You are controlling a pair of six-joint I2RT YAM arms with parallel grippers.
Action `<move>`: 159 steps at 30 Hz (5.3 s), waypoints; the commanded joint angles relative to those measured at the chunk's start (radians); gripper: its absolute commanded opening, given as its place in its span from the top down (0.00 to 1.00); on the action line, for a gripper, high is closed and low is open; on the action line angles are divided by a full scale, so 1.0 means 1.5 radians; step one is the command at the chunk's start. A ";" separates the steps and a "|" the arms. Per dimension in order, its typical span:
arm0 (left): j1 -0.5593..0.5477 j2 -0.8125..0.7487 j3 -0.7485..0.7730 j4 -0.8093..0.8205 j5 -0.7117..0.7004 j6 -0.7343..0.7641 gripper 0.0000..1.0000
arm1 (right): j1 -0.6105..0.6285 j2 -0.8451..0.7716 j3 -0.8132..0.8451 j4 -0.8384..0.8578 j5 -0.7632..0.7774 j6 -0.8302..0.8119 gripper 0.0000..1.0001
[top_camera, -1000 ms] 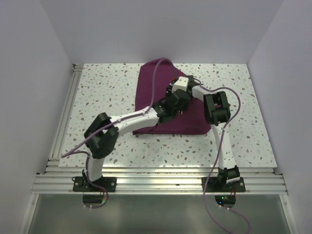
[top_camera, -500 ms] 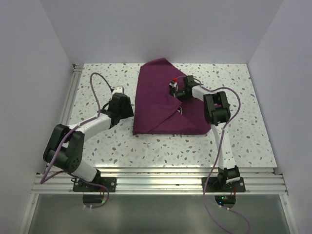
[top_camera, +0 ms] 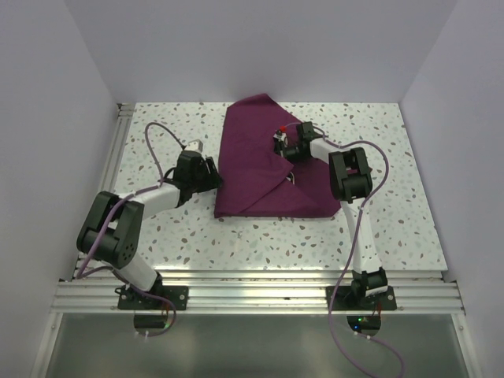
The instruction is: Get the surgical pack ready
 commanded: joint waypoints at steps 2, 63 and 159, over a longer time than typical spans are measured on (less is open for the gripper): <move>0.004 0.029 -0.004 0.074 0.052 -0.022 0.39 | 0.006 0.045 -0.031 -0.015 0.075 -0.031 1.00; -0.155 0.013 0.062 -0.106 -0.358 -0.012 0.83 | -0.038 -0.138 -0.064 0.086 0.140 0.100 0.57; -0.131 0.018 0.141 -0.199 -0.312 0.043 0.56 | -0.007 -0.364 -0.395 0.043 0.370 -0.043 1.00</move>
